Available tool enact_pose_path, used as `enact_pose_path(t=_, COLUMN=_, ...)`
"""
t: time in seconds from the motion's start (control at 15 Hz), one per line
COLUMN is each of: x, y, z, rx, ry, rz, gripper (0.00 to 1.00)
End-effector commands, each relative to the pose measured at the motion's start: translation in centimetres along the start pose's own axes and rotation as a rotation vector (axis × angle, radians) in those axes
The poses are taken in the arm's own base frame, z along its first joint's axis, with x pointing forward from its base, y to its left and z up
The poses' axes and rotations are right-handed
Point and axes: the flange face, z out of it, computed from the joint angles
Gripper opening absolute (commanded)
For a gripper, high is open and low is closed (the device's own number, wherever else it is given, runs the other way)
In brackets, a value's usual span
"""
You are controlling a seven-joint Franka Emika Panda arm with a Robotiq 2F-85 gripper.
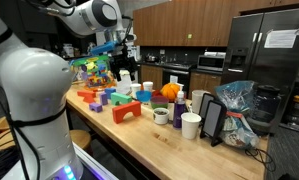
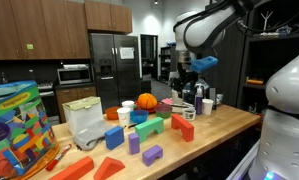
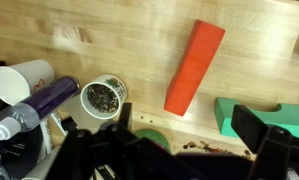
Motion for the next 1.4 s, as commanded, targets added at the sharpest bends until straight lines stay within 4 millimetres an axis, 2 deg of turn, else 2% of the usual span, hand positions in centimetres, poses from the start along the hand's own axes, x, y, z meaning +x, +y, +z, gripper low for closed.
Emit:
enact_pose_path(t=0.0, x=0.0, y=0.0, z=-0.1, rx=0.0, ry=-0.001, rz=0.0, gripper=1.0)
enact_pose_path(t=0.27, x=0.0, y=0.0, z=-0.1, rx=0.0, ry=-0.001, rz=0.0, gripper=1.0)
enact_pose_path(t=0.47, x=0.6, y=-1.1, z=0.4, rx=-0.004, ry=-0.006, rz=0.009, gripper=1.0)
enact_pose_path(t=0.87, x=1.3, y=-3.6, z=3.9, rx=-0.006, ry=-0.046, rz=0.083, gripper=1.0)
enact_pose_path(t=1.33, x=2.2, y=-4.5, z=7.9, rx=0.041, ry=-0.072, rz=0.22, gripper=1.0)
